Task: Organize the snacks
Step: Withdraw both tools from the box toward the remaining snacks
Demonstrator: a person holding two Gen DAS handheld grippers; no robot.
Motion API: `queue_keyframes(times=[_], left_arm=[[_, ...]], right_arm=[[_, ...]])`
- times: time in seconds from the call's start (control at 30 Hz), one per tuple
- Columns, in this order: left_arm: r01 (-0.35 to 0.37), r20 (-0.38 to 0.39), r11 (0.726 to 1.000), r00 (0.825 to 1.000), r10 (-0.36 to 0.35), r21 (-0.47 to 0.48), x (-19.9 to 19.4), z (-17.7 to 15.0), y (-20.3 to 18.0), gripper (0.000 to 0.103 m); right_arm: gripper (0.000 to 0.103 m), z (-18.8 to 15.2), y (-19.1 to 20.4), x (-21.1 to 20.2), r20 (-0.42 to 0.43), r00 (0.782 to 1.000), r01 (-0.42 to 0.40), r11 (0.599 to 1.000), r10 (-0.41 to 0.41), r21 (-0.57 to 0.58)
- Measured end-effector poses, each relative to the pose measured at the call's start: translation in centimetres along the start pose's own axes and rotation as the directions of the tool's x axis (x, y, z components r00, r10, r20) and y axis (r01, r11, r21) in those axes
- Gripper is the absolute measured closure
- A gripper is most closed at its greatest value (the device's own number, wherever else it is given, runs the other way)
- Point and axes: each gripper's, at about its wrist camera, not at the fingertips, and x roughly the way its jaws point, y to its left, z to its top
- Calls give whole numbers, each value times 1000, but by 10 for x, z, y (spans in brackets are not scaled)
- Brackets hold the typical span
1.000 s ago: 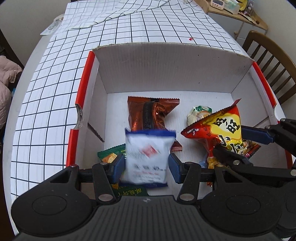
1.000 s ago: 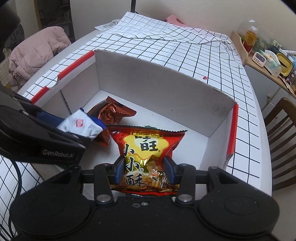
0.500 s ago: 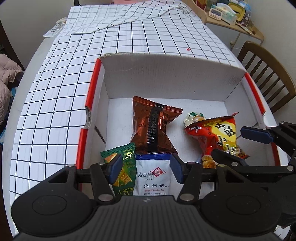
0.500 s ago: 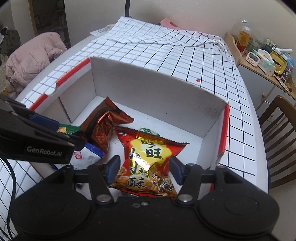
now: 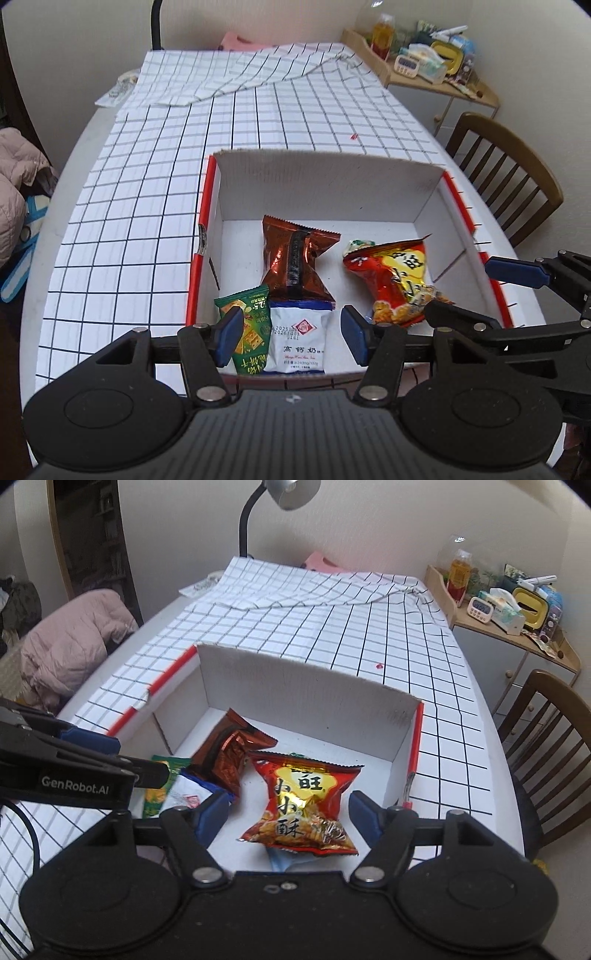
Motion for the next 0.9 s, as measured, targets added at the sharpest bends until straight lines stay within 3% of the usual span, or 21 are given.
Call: queue_keyframes(times=[0.6,0.7,0.9], left_arm=[[37,118,998,992,-43,50,-80,-52,-1,45],[44,131,998,990,-51,55,-90,-62,-3,37],[63,138,996,988,-72,64,-103,-83,-3,36]], right_arm=[[18,-38,27,-87,127,991,-35,999,31,35],[13,-45,30,-98,146,989,-41,998,33,49],[11,-61,35,-114,166,986,-41,998,31,55]])
